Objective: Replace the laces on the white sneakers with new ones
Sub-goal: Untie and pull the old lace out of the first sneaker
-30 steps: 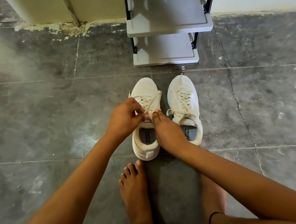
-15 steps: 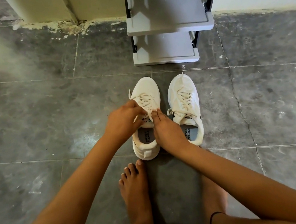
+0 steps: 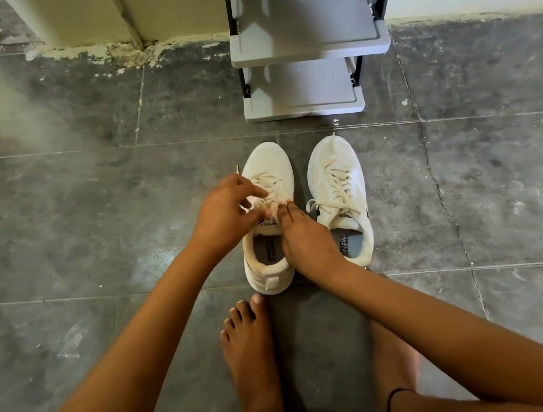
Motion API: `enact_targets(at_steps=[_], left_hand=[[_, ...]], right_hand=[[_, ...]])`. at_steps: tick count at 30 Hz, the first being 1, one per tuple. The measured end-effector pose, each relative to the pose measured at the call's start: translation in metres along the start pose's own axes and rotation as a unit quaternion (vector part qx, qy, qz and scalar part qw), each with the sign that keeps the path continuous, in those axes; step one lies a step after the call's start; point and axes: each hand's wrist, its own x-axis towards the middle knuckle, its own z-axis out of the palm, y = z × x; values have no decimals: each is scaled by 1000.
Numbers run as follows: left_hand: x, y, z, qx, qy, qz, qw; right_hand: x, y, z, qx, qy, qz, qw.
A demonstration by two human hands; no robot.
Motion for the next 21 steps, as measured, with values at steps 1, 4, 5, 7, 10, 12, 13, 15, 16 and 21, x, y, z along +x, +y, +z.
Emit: enact_targets(at_steps=[1, 4, 5, 7, 10, 12, 13, 15, 16, 21], left_hand=[[-1, -3, 3, 64, -36, 9, 997], [-6, -9, 15, 219, -83, 25, 972], [-8, -10, 19, 252, -70, 36, 965], [-10, -7, 24, 262, -28, 52, 963], [-8, -10, 25, 125, 22, 30, 992], [-12, -8, 22, -4, 47, 2, 999], [-13, -2, 21, -64, 59, -10, 996], [-12, 15, 20, -137, 73, -16, 988], [-8, 21, 19, -151, 76, -19, 985], [19, 21, -7, -185, 157, -121, 962]], right_hand=[[0, 0, 0, -2, -2, 0, 1000], [-1, 0, -1, 3, -2, -1, 1000], [-1, 0, -1, 4, -1, -2, 1000], [-1, 0, -1, 4, 0, -2, 1000], [-2, 1, -1, 3, 6, 0, 1000], [-2, 0, 0, 7, 3, 1, 1000], [-2, 0, 1, 11, 2, -3, 1000], [-2, -1, 1, 29, 7, -14, 999], [-2, -1, 1, 37, 9, -13, 999], [0, 1, 2, 9, 3, 1, 1000]])
